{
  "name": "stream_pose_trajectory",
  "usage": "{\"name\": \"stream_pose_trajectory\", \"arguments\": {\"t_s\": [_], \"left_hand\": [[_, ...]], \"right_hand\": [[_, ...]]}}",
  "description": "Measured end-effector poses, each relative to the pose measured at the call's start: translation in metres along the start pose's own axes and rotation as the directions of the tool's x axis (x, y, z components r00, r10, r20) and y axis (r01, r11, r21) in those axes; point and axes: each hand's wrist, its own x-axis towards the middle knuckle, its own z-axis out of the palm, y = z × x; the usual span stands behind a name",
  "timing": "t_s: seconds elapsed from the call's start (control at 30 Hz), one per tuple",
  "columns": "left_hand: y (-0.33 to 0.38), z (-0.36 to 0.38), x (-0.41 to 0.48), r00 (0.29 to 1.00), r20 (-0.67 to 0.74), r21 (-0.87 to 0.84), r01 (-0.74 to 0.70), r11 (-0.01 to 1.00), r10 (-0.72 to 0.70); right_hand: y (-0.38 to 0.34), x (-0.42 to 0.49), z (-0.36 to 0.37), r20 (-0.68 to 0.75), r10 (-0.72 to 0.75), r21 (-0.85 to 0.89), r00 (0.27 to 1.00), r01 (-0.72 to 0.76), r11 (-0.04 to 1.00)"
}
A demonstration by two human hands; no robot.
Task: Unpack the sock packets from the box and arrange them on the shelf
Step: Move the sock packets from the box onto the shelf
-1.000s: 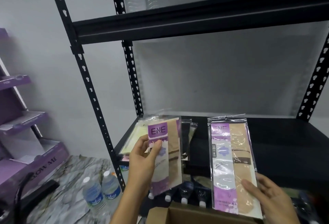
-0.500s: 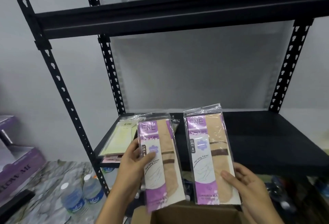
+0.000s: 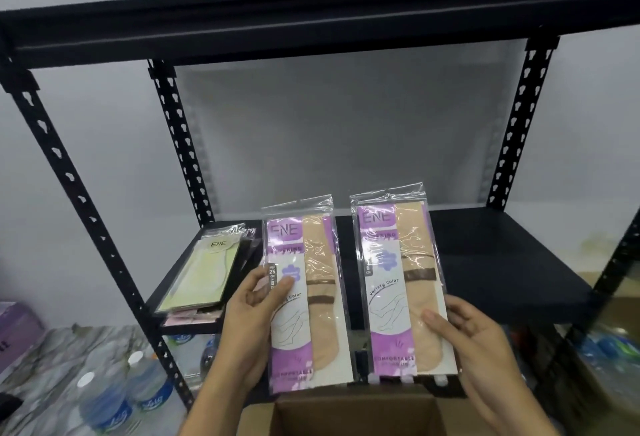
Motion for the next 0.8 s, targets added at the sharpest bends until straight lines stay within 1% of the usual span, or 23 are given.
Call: {"name": "stream_pose_trajectory", "arguments": {"t_s": [0.17,0.3,0.37,0.47,0.57,0.7,0.8], "left_hand": [[-0.010,0.038,0.014,0.999,0.052,-0.001,0.015,1.000,-0.015],[-0.024,0.062,0.025,0.995,0.086,0.000,0.054,0.999,-0.054],[-0.032,0.069,0.028,0.994,0.089,0.006,0.068,0.998,-0.068],[-0.043,0.072,0.032,0.993,0.077,0.018,0.091,0.996,-0.092],[-0.052,0.071,0.035,0.993,0.053,0.015,0.105,0.994,-0.106],[-0.056,0.066,0.039,0.996,0.026,0.057,0.080,0.995,-0.082],[-0.055,0.066,0.041,0.999,-0.002,0.139,0.037,0.990,-0.037]], "right_hand": [[-0.015,0.015,-0.026,-0.094,0.000,-0.087,0.996,-0.008,0.996],[-0.024,0.048,-0.065,-0.210,0.000,-0.152,0.978,-0.033,0.988],[-0.029,0.072,-0.086,-0.277,-0.021,-0.217,0.960,-0.041,0.975],[-0.035,0.111,-0.117,-0.339,-0.067,-0.357,0.939,-0.063,0.932],[-0.037,0.150,-0.148,-0.386,-0.068,-0.441,0.920,-0.119,0.890],[-0.037,0.188,-0.178,-0.441,-0.071,-0.539,0.895,-0.200,0.818],[-0.032,0.206,-0.192,-0.471,-0.065,-0.594,0.880,-0.262,0.761]]}}
